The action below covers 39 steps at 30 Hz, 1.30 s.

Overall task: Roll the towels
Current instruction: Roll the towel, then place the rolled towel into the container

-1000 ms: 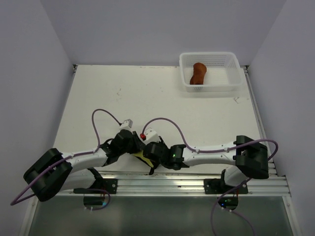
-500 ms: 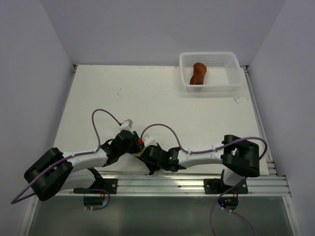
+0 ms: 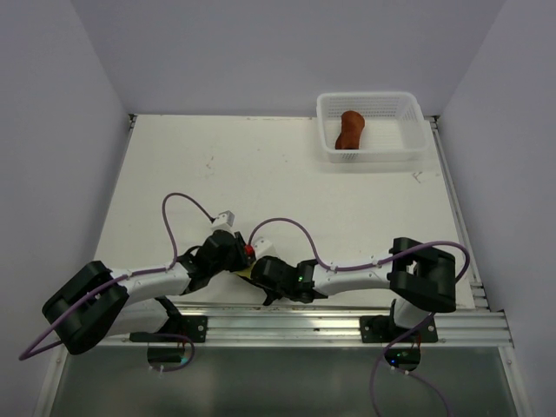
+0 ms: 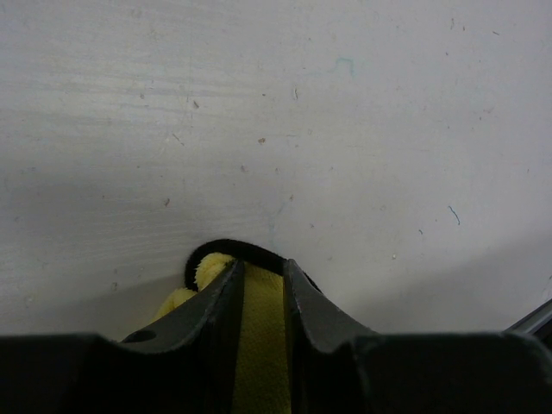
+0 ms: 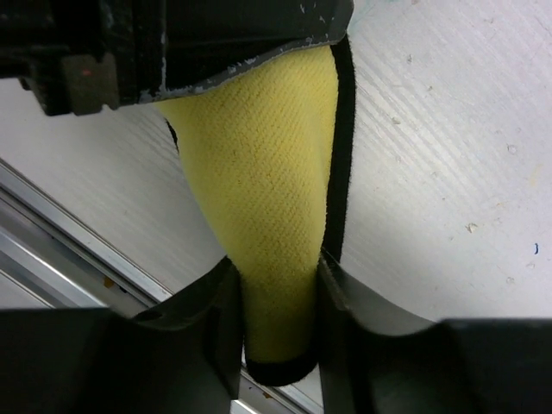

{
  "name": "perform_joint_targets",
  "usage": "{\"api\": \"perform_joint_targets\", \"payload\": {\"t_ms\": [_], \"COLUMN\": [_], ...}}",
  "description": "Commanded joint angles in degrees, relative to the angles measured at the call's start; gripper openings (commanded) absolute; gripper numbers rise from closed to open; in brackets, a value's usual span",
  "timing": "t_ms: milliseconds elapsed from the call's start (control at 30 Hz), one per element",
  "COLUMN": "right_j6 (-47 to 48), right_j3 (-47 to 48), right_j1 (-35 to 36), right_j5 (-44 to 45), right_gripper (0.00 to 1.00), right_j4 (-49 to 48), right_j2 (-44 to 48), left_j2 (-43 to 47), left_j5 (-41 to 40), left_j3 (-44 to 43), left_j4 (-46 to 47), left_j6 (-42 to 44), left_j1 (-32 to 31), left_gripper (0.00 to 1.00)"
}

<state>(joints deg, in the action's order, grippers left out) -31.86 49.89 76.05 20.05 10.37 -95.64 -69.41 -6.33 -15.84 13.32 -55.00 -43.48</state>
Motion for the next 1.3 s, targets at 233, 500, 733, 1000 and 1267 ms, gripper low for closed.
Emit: {"api": "perform_joint_targets", "payload": {"t_ms": [233, 500, 733, 1000, 1267], "right_j6": [0.4, -1.4, -2.3, 0.3, 9.0], "right_j3": [-1.8, -5.1, -6.6, -7.4, 5.0], "right_j1": [-0.2, -0.3, -0.6, -10.2, -23.4], "right_j5": [3.4, 5.6, 7.4, 5.4, 2.1], "right_gripper": [0.03, 0.0, 0.0, 0.0, 0.0], "right_j4": [2.5, 2.1, 3.0, 3.2, 6.3], "right_j2": [-0.8, 2.8, 5.8, 11.5, 12.6], "left_j2": [-4.3, -7.5, -8.8, -6.8, -2.2], "left_j5": [-4.4, -4.6, -1.2, -8.6, -9.3], "left_j3": [-2.2, -16.4, -30.5, -38.2, -37.2], "left_j4": [-7.9, -15.8, -21.7, -29.1, -30.7], "left_j6": [2.5, 10.6, 19.0, 27.3, 27.9], "left_j1": [-0.2, 6.6, 16.0, 20.2, 20.4], "left_gripper": [0.3, 0.38, 0.41, 0.42, 0.42]}}
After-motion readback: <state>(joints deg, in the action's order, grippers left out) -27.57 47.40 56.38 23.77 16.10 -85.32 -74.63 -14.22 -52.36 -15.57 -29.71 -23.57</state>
